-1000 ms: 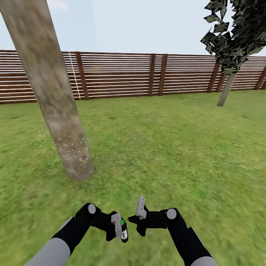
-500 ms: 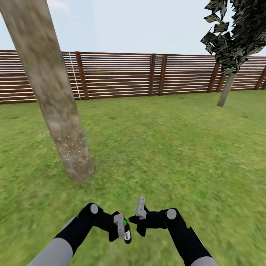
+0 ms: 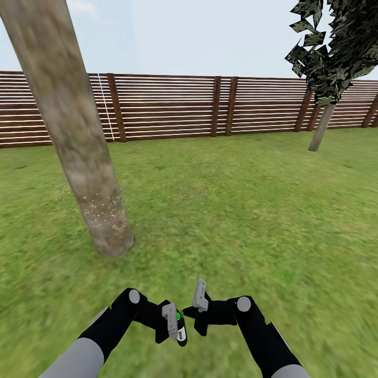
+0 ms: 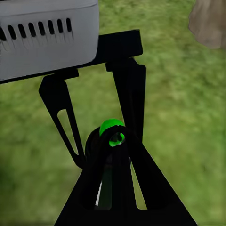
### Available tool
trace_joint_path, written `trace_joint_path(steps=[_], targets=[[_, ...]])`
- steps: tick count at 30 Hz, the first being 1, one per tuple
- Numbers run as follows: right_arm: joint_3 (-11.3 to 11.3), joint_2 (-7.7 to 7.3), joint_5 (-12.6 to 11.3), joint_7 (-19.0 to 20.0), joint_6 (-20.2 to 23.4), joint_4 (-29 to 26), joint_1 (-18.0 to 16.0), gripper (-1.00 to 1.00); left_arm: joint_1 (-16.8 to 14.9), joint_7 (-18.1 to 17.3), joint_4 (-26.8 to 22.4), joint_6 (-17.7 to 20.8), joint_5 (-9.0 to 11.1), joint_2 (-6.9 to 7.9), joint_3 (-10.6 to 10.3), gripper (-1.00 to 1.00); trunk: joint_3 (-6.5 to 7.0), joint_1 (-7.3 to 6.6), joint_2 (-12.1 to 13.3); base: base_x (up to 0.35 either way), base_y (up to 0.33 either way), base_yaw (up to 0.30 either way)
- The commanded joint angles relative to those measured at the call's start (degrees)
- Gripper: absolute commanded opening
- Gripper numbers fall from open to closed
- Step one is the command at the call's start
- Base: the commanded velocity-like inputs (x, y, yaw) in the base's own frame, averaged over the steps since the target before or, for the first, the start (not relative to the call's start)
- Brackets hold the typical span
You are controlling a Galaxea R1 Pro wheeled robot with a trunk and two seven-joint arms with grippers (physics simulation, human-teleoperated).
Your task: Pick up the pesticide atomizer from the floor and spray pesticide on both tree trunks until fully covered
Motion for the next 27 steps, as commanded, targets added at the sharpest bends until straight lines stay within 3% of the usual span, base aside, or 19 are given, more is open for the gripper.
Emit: trace_joint_path(steps=[1, 7, 12, 27], targets=[[0.0, -0.02, 0.0, 0.0, -0.01, 0.03, 0.0, -1.0, 0.0, -0.03, 0.0, 0.0, 0.02, 0.0, 0.0, -1.0, 0.0, 0.0, 0.0, 0.0, 0.0, 0.0], [-0.09, -0.12, 0.0, -0.02, -0.04, 0.03, 0.0, -1.0, -0.03, -0.01, 0.0, 0.0, 0.02, 0.0, 0.0, -1.0, 0.0, 0.0, 0.0, 0.0, 0.0, 0.0], [-0.09, -0.12, 0.0, -0.01, -0.05, 0.02, 0.0, -1.0, -0.03, -0.5, 0.0, -0.17, 3.56, 0.08, -0.27, -1.0, 0.0, 0.0, 0.0, 0.0, 0.0, 0.0], [-0.11, -0.18, 0.06, -0.05, -0.08, 0.09, 0.0, -1.0, -0.1, -1.71, 0.0, -0.17, 3.93, 0.09, -0.01, -1.0, 0.0, 0.0, 0.0, 0.0, 0.0, 0.0]])
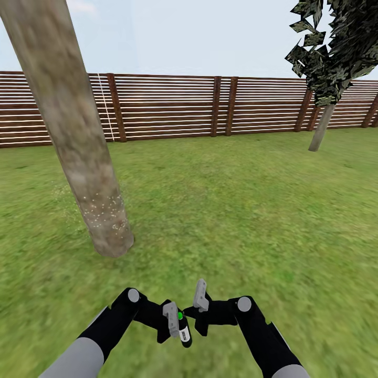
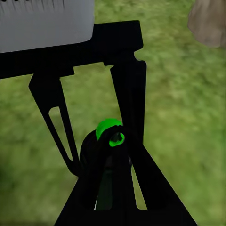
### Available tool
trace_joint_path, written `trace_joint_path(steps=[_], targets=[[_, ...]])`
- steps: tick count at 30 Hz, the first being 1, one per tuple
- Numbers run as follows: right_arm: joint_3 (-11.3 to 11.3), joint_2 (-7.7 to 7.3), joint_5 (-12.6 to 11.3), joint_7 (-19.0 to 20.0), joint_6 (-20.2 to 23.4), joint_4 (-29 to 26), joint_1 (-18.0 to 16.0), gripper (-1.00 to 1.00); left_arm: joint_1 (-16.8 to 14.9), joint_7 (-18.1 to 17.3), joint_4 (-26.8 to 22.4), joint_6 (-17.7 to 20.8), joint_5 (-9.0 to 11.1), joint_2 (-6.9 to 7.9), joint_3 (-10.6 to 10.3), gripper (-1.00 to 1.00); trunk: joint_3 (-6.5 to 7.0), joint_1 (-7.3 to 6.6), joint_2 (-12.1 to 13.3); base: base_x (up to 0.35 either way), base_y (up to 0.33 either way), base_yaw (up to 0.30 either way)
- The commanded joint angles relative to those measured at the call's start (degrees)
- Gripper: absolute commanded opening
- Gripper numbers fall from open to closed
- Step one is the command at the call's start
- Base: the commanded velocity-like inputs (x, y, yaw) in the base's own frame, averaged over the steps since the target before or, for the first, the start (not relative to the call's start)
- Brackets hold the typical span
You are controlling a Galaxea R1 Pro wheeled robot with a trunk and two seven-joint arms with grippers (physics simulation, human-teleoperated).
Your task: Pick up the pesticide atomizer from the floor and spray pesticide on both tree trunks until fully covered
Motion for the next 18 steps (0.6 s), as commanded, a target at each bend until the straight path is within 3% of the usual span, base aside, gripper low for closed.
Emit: trace_joint_path(steps=[1, 18], targets=[[-0.01, -0.02, 0.0, 0.02, 0.0, 0.0, 0.0, -1.0, -0.01, -0.02, 0.0, 0.0, 0.0, -0.02, 0.01, -1.0, 0.0, 0.0, 0.0, 0.0, 0.0, 0.0], [0.02, -0.1, 0.03, 0.05, 0.0, 0.0, 0.0, -1.0, -0.1, -0.2, -2.01, 0.18, 0.15, 0.0, 0.37, -1.0, 0.0, 0.0, 0.0, 0.0, 0.0, 0.0]])
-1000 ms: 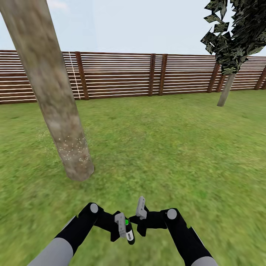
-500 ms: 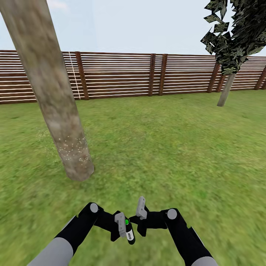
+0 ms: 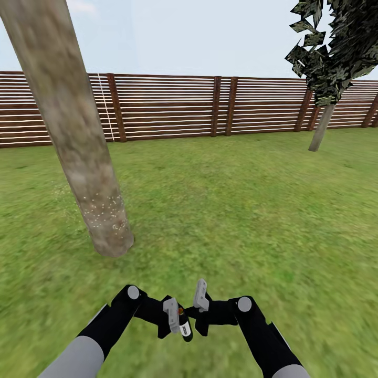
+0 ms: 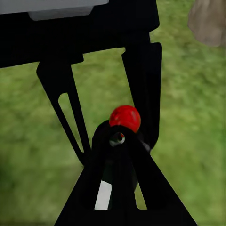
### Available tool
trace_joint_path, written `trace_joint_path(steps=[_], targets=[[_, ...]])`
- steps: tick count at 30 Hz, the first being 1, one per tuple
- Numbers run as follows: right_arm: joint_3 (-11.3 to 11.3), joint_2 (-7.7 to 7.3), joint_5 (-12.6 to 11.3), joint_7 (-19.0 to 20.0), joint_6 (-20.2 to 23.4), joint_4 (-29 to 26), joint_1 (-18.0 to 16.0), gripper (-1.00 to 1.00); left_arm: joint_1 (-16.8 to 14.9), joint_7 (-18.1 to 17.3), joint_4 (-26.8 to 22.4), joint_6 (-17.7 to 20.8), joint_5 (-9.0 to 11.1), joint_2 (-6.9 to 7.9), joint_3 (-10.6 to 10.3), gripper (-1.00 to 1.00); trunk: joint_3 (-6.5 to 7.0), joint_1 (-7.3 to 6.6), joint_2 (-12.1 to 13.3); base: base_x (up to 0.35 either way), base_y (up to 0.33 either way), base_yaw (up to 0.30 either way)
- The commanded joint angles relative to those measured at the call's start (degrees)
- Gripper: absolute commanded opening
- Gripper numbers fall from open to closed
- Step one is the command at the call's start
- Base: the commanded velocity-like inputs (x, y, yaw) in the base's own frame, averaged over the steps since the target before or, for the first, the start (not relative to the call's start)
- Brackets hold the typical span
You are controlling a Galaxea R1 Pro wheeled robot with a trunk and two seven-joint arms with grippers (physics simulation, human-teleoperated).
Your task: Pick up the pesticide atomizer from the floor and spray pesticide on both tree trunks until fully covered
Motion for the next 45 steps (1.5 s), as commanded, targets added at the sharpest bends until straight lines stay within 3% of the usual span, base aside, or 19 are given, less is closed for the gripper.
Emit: trace_joint_path(steps=[1, 8, 10, 14, 17, 19, 21, 24, 25, 28, 30, 32, 34, 35, 36, 38, 40, 43, 45], targets=[[0.0, -0.01, 0.0, -0.01, 0.0, 0.0, 0.0, -1.0, 0.0, -0.02, -0.01, 0.0, 0.02, 0.0, 0.0, -1.0, 0.0, 0.0, 0.0, 0.0, 0.0, 0.0], [0.0, -0.02, -0.03, 0.0, 0.0, 0.0, 0.0, -1.0, 0.09, 0.73, 0.95, 0.27, -0.35, 0.51, -0.03, -1.0, 0.0, 0.0, 0.0, 0.0, 0.0, 0.0], [0.06, -0.02, -0.04, -0.03, 0.0, 0.0, 0.0, -1.0, 0.14, 1.05, 1.92, 0.33, -0.66, 1.66, -0.09, -1.0, 0.0, 0.0, 0.0, 0.0, 0.0, 0.0], [0.25, -0.02, -0.06, 0.02, 0.0, 0.0, 0.0, -1.0, 0.17, 3.39, 3.6, 0.55, -0.98, 5.88, -0.26, -1.0, 0.0, 0.0, 0.0, 0.0, 0.0, 0.0], [0.25, -0.02, -0.06, 0.03, 0.0, 0.0, 0.0, -1.0, 0.17, 3.45, 3.61, 0.57, -1.06, 6.18, -0.28, -1.0, 0.0, 0.0, 0.0, 0.0, 0.0, 0.0], [0.26, -0.02, -0.04, 0.03, -0.03, 0.04, 0.0, -1.0, 1.18, 3.63, 3.72, 0.67, -2.3, 11.24, -0.21, -1.0, 0.0, 0.0, 0.0, 0.0, 0.0, 0.0], [0.26, -0.02, -0.07, 0.03, -0.08, 0.08, 0.01, -1.0, 2.49, 3.66, 3.76, 0.7, -2.69, 15.01, -0.18, -1.0, 0.0, 0.0, 0.0, 0.0, 0.0, 0.0], [0.18, -0.68, -0.09, 0.03, -0.09, 0.09, 0.08, -1.0, 4.34, 3.77, 3.77, 0.71, -2.7, 17.8, 0.19, -1.0, 0.0, 0.0, 0.0, 0.0, 0.0, 0.0], [0.18, -1.02, -0.09, 0.03, -0.09, 0.09, 0.09, 1.0, 4.68, 4.03, 3.78, 0.71, -2.7, 18.66, 0.77, -1.0, 0.0, 0.0, 0.0, 0.0, 0.0, 0.0], [0.08, -1.39, -0.1, -0.1, -0.09, 0.59, 0.09, 1.0, 5.35, 6.78, 5.76, 0.75, -2.67, 19.51, 2.88, -1.0, 0.0, 0.0, 0.0, 0.0, 0.0, 0.0], [-0.43, -1.44, -0.17, -1.51, -0.11, 3.15, 0.1, 1.0, 5.55, 12.93, 9.09, 0.66, -2.56, 19.29, 5.36, -1.0, 0.0, 0.0, 0.0, 0.0, 0.0, 0.0], [-3.28, -1.68, -0.23, -10.55, -0.16, 7.7, 0.17, 1.0, 5.6, 20.5, 12.58, 0.52, -1.71, 19.07, 9.08, -1.0, 0.0, 0.0, 0.0, 0.0, 0.0, 0.0], [-5.95, -1.8, -0.4, -25.82, -0.72, 15.82, 0.24, 1.0, 5.61, 29.28, 16.68, 0.09, 2.99, 18.38, 15.41, -1.0, 0.0, 0.0, 0.0, 0.0, 0.0, 0.0], [-7.17, -1.83, -0.46, -32.73, -2.13, 19.61, 0.27, 1.0, 5.63, 32.87, 18.68, -0.08, 6.05, 18.21, 17.73, -1.0, 0.0, 0.0, 0.0, 0.0, 0.0, 0.0], [-9.93, -1.82, -0.51, -44.68, -7.65, 26.2, 0.32, 1.0, 5.67, 38.88, 21.84, -0.96, 11.41, 18.08, 20.2, -1.0, 0.0, 0.0, 0.0, 0.0, 0.0, 0.0], [-12.82, -1.85, -0.58, -62.69, -16.66, 36.15, 0.35, 1.0, 6.68, 49.26, 26.83, -8.04, 20.1, 18.06, 21.46, -1.0, 0.0, 0.0, 0.0, 0.0, 0.0, 0.0], [-13.44, -1.92, -0.61, -75.76, -26.35, 43.95, 0.4, 1.0, 9.21, 59.38, 29.82, -14.73, 27.13, 18.09, 21.66, -1.0, 0.0, 0.0, 0.0, 0.0, 0.0, 0.0], [-13.59, -1.95, -1.01, -86.82, -33.54, 47.08, 1.25, 1.0, 13.32, 66.04, 30.66, -20.51, 34.5, 18.3, 21.92, -1.0, 0.0, 0.0, 0.0, 0.0, 0.0, 0.0], [-13.55, -1.78, -2.47, -89.44, -34.48, 47.45, 1.58, 1.0, 15.15, 67.16, 30.82, -22.63, 37.38, 18.35, 22.17, -1.0, 0.0, 0.0, 0.0, 0.0, 0.0, 0.0]])
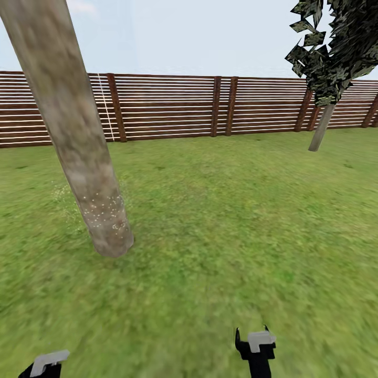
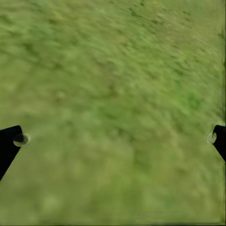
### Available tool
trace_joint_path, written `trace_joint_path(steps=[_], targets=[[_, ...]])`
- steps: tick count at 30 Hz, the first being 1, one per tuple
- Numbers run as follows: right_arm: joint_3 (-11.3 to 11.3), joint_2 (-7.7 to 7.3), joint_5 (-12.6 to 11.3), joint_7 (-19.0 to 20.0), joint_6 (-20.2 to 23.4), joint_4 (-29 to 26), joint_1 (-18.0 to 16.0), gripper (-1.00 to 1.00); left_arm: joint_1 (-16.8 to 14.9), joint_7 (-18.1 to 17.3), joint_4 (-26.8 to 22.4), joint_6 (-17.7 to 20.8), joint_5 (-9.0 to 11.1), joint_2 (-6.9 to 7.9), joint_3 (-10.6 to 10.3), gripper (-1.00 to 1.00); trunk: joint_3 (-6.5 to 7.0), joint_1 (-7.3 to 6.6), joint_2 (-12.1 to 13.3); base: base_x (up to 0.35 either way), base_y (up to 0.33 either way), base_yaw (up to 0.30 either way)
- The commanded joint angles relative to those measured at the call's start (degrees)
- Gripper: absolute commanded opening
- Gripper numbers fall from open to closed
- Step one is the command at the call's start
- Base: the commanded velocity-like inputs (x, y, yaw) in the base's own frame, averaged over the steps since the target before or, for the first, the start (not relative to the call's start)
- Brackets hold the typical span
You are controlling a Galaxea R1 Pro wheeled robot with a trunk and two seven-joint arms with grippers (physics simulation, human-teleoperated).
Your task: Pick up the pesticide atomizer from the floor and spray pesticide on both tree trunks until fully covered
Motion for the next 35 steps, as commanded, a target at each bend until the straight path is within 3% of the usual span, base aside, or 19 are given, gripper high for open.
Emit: trace_joint_path(steps=[1, 4, 13, 15, 21, 35], targets=[[0.03, 0.09, -0.3, -0.43, -0.17, 0.16, 0.06, 1.0, 0.39, 0.2, 0.51, -0.4, 0.51, 0.01, -0.02, -1.0, 0.0, 0.0, 0.0, 0.0, 0.0, 0.0], [0.11, 0.18, -0.35, -0.54, -0.24, 0.3, 0.09, 1.0, 0.57, 0.3, 2.92, -0.66, 0.75, -0.13, -0.07, -1.0, 0.0, 0.0, 0.0, 0.0, 0.0, 0.0], [0.21, 0.42, 0.02, -0.4, -0.19, 0.77, 0.09, 1.0, 0.63, 0.31, 3.28, -0.65, 0.71, -0.25, -0.09, -1.0, 0.0, 0.0, 0.0, 0.0, 0.0, 0.0], [0.24, 0.32, 0.07, -0.35, -0.16, 4.16, 0.14, 1.0, 0.66, 0.29, 3.63, -0.66, 0.73, -0.25, -0.09, -1.0, 0.0, 0.0, 0.0, 0.0, 0.0, 0.0], [0.22, 0.08, 0.01, -0.37, -0.07, 6.23, 4.39, 1.0, 0.66, 0.22, 4.04, -0.68, 0.71, -0.25, -0.07, -1.0, 0.0, 0.0, 0.0, 0.0, 0.0, 0.0], [0.21, 0.26, -0.09, -0.37, -0.07, 6.24, 4.69, 1.0, 1.28, 0.22, 3.96, -0.67, 0.68, -0.17, 0.0, -1.0, 0.0, 0.0, 0.0, 0.0, 0.0, 0.0]])
